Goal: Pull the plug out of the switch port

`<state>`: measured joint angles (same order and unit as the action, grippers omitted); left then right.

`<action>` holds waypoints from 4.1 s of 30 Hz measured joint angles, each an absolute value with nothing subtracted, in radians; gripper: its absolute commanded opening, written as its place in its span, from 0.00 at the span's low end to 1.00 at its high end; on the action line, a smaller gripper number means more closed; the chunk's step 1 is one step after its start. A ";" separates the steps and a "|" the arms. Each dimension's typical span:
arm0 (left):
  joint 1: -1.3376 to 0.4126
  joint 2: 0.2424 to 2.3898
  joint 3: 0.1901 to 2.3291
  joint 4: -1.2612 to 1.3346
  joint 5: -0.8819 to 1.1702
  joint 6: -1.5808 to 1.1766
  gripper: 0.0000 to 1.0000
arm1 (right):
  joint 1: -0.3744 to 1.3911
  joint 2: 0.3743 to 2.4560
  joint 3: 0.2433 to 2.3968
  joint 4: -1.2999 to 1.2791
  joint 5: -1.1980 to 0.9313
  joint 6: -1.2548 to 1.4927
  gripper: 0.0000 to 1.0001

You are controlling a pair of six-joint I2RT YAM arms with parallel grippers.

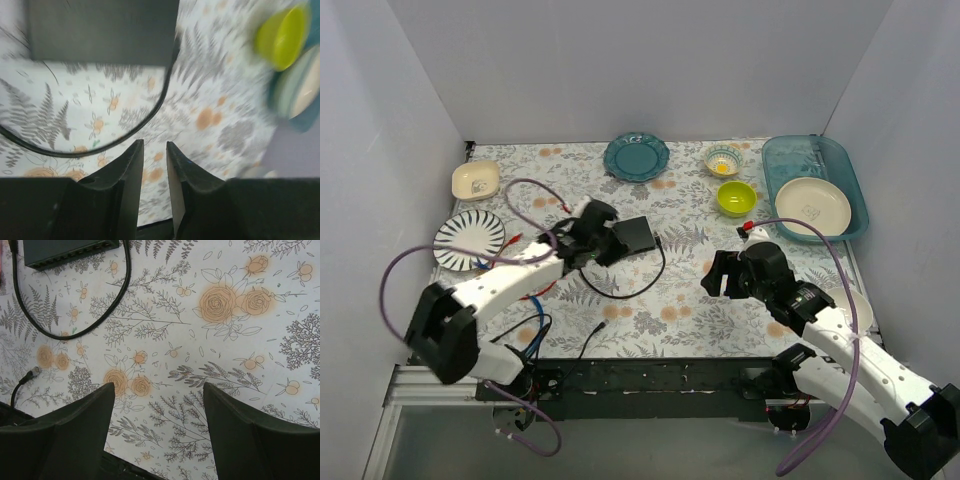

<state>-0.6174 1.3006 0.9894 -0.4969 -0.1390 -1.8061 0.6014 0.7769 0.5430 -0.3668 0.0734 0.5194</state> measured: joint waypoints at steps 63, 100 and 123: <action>-1.111 1.768 1.071 -0.523 0.033 -1.627 0.17 | 0.604 0.804 0.526 -0.342 0.102 0.479 0.79; -0.144 1.365 1.023 -0.706 -0.136 -1.864 0.18 | 0.590 1.148 0.715 -0.268 0.090 0.446 0.74; -0.284 1.828 1.121 -0.499 -0.007 -1.854 0.16 | 0.443 2.053 1.334 -0.136 -0.264 0.580 0.04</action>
<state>-0.2836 1.8278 1.1213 -0.4988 -0.0067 -1.8542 0.4435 2.0529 1.3338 -0.1364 -0.2638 0.5797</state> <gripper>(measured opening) 0.157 0.045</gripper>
